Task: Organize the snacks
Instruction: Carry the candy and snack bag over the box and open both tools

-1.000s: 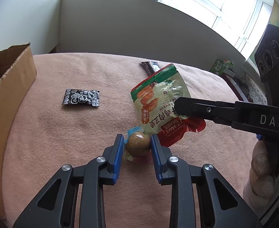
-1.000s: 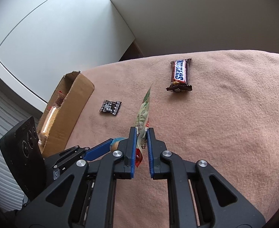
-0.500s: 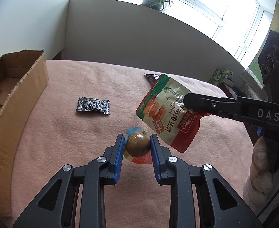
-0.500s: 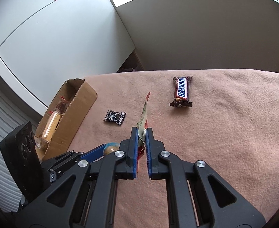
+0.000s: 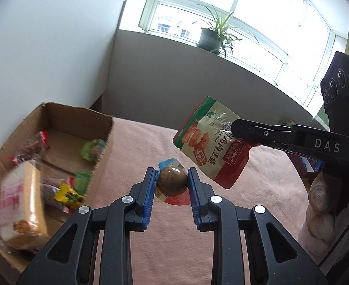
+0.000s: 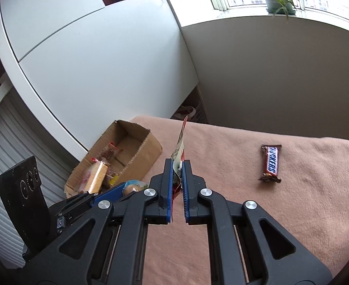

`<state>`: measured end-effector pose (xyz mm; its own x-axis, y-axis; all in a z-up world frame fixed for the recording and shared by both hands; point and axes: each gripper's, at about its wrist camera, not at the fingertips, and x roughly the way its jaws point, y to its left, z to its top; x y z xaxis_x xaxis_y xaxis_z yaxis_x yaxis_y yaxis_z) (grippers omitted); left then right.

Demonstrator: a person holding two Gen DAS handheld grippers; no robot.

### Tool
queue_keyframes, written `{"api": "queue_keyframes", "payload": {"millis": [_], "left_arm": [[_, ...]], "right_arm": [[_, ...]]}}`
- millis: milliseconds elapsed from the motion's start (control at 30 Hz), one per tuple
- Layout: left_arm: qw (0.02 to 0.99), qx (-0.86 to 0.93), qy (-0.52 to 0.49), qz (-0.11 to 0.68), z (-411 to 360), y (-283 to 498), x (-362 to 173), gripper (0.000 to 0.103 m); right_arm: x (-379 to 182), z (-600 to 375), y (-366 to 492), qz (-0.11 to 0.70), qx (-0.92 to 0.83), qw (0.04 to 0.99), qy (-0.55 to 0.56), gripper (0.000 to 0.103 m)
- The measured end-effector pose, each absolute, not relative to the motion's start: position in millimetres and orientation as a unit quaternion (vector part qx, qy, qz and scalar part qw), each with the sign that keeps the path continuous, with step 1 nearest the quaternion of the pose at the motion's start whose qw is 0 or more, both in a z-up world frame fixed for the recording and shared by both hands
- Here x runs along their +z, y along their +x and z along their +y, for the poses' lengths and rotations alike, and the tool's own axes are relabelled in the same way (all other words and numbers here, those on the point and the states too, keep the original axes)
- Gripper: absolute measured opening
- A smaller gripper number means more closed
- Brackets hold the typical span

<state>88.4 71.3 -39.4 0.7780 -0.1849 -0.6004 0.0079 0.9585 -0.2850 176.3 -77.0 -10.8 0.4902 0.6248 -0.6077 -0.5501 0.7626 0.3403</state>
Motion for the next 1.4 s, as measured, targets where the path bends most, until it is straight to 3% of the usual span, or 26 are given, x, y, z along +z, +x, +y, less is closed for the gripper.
{"api": "queue_keyframes", "payload": {"millis": [800,833,900,967,1400], "left_arm": [[0.929,0.084,-0.179,0.313,182,78,-40,0.028],[0.929,0.088,-0.180,0.312,184,78,-40,0.029],[0.927,0.094,-0.184,0.314,187,78,-39,0.029],[0.925,0.097,-0.190,0.314,189,77,-39,0.029],[0.934,0.063,-0.188,0.298,160,76,-28,0.029]], "right_arm": [[-12,84,187,0.392,0.413,0.821,-0.021,0.008],[-12,84,187,0.394,0.415,0.820,-0.019,0.010],[-9,81,187,0.391,0.416,0.821,-0.015,0.033],[-5,76,185,0.386,0.413,0.825,-0.012,0.050],[3,-12,192,0.377,0.360,0.853,0.019,0.052]]}}
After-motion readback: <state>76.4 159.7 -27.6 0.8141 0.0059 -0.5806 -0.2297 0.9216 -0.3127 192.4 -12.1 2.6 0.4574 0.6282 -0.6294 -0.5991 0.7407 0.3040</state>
